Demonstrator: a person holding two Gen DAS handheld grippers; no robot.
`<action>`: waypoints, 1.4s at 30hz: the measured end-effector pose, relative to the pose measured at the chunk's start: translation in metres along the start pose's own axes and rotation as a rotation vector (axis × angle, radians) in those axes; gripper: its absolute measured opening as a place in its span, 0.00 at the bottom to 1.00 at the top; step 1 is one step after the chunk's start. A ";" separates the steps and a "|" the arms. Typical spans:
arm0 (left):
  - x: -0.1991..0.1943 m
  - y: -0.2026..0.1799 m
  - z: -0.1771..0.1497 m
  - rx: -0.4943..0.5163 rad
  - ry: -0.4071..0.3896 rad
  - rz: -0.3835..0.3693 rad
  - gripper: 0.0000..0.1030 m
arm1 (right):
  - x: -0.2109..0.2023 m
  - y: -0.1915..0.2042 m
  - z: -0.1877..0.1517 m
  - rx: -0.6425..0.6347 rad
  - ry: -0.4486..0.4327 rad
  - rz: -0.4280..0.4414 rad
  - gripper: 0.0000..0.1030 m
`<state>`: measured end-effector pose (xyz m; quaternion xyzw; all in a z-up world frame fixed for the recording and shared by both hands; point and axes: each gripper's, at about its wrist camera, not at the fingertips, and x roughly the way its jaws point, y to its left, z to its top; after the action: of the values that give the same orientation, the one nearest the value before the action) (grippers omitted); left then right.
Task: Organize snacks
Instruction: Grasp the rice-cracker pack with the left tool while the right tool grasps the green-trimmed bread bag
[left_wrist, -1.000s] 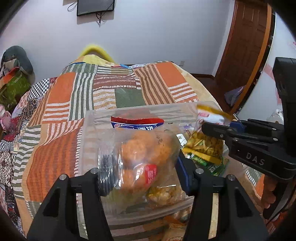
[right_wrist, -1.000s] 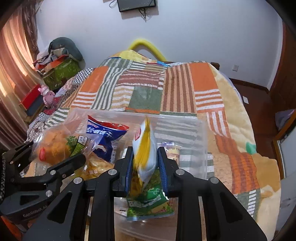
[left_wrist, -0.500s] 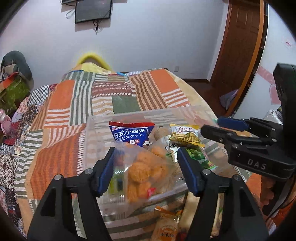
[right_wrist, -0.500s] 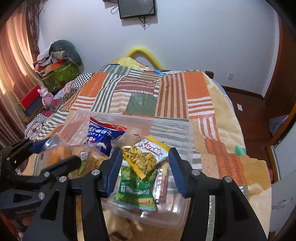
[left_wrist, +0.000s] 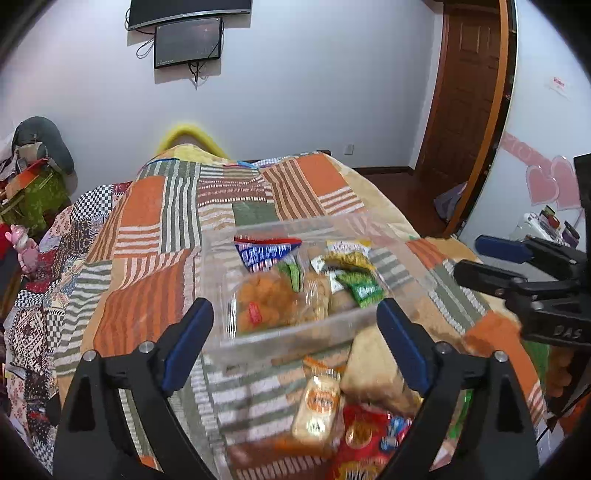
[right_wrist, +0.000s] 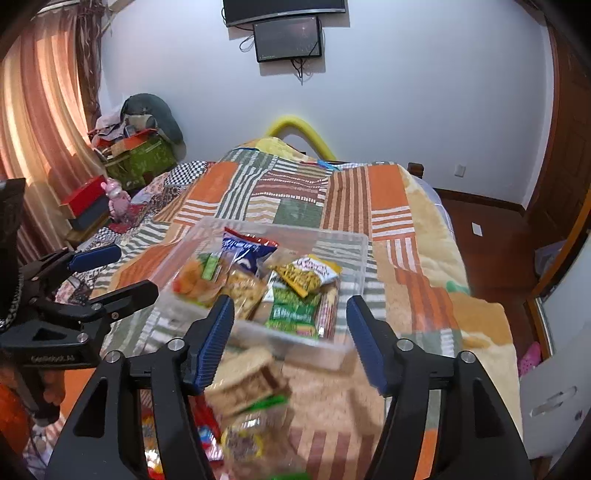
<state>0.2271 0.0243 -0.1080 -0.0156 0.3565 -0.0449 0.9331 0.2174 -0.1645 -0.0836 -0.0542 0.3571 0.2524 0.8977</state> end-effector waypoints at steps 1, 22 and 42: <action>-0.001 0.000 -0.005 0.001 0.009 -0.001 0.89 | -0.002 0.002 -0.004 -0.003 0.001 -0.001 0.62; 0.046 0.012 -0.093 -0.032 0.250 -0.032 0.90 | 0.049 0.025 -0.090 -0.050 0.215 0.012 0.77; 0.070 -0.003 -0.101 -0.035 0.267 -0.066 0.34 | 0.052 0.005 -0.109 0.012 0.249 0.024 0.65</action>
<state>0.2118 0.0155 -0.2293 -0.0374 0.4777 -0.0711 0.8748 0.1799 -0.1691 -0.1989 -0.0755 0.4681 0.2522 0.8435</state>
